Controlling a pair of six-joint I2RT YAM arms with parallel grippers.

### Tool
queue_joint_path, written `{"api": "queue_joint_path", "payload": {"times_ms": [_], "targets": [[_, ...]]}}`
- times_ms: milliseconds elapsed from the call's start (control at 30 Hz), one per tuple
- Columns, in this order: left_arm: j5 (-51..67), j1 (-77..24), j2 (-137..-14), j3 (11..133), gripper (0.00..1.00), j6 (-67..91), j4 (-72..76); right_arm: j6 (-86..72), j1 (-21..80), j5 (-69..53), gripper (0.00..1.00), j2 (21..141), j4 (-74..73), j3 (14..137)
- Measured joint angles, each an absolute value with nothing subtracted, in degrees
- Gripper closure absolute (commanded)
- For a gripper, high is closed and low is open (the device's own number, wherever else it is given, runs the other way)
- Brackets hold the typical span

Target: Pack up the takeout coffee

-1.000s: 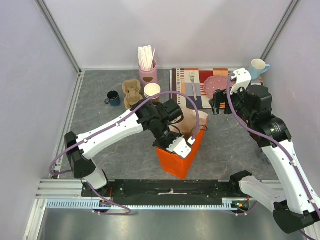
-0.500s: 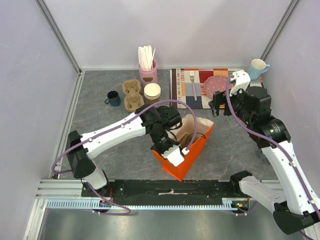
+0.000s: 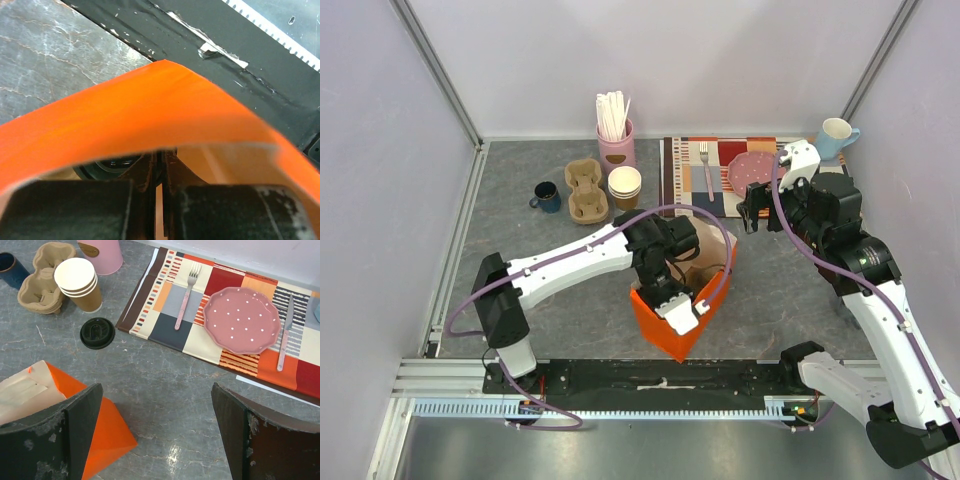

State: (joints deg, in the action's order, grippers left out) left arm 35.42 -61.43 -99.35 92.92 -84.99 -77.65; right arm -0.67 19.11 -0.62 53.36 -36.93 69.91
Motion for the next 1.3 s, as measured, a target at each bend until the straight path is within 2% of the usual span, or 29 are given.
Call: {"api": "queue_joint_path", "payload": {"times_ms": [667, 700, 733, 833, 967, 1133, 1300], "targets": [[34.1, -61.8, -99.4, 91.1, 0.97, -87.0, -77.6, -0.7, 19.1, -0.6, 0.02, 53.4, -36.9, 69.9], [34.1, -61.8, -99.4, 91.1, 0.93, -87.0, -77.6, -0.7, 19.1, -0.6, 0.02, 53.4, -36.9, 69.9], [34.0, -61.8, -99.3, 91.1, 0.83, -86.9, -77.6, -0.7, 19.1, -0.6, 0.02, 53.4, -36.9, 69.9], [33.1, -61.8, -99.0, 91.1, 0.66, -86.8, -77.6, -0.7, 19.1, -0.6, 0.02, 53.4, -36.9, 69.9], [32.7, -61.8, -98.3, 91.2, 0.59, -86.5, -77.6, -0.7, 19.1, -0.6, 0.02, 53.4, -36.9, 69.9], [31.9, -61.8, -97.2, 93.0, 0.57, -86.4, -77.6, -0.7, 19.1, -0.6, 0.02, 53.4, -36.9, 69.9], [31.0, -61.8, -95.5, 94.3, 0.5, -86.2, -77.6, -0.7, 19.1, -0.7, 0.02, 53.4, -36.9, 69.9]]}}
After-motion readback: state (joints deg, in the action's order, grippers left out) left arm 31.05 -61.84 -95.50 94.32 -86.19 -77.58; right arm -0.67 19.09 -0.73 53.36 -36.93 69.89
